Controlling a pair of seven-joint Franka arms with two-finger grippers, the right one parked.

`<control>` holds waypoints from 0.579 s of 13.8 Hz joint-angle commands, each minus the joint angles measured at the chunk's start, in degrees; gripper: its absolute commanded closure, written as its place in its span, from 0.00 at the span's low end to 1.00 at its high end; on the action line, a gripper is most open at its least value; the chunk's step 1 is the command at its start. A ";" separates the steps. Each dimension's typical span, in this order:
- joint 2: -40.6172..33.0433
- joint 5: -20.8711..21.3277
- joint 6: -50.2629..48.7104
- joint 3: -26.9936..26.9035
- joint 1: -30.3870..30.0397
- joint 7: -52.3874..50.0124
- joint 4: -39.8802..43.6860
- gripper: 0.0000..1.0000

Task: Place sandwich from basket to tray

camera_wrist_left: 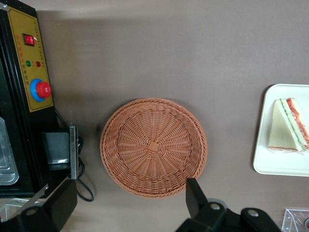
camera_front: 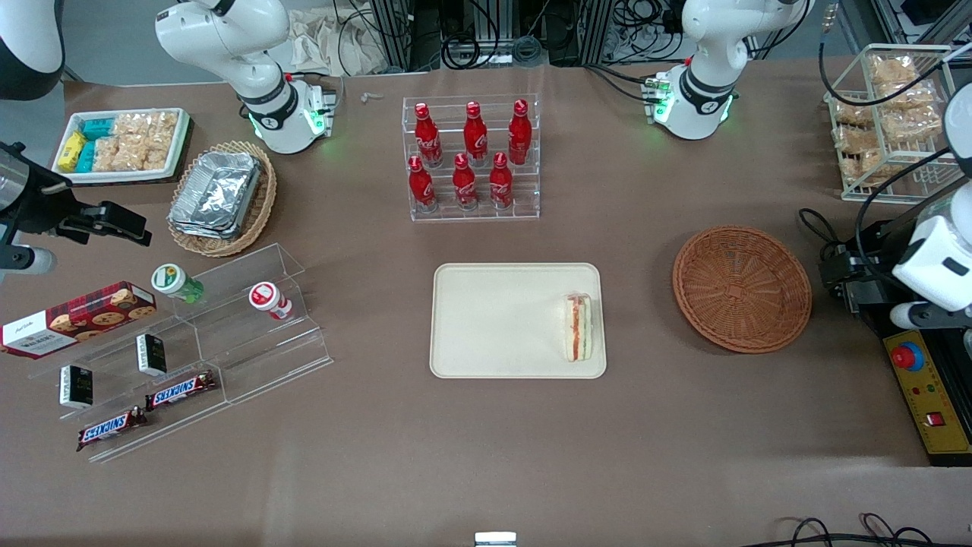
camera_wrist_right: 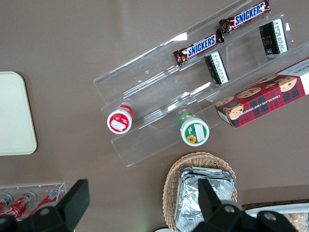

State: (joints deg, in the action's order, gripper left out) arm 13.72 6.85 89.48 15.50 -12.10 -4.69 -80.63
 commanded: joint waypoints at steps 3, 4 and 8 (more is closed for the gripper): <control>-0.54 -3.32 -1.33 -13.44 11.73 0.47 0.91 0.00; -0.63 -3.77 -1.33 -15.13 13.23 0.56 0.91 0.00; -0.37 -3.78 -1.33 -18.57 16.14 1.89 0.91 0.00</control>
State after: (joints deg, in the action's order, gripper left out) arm 13.65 4.11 89.37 -1.42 2.73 -3.48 -80.53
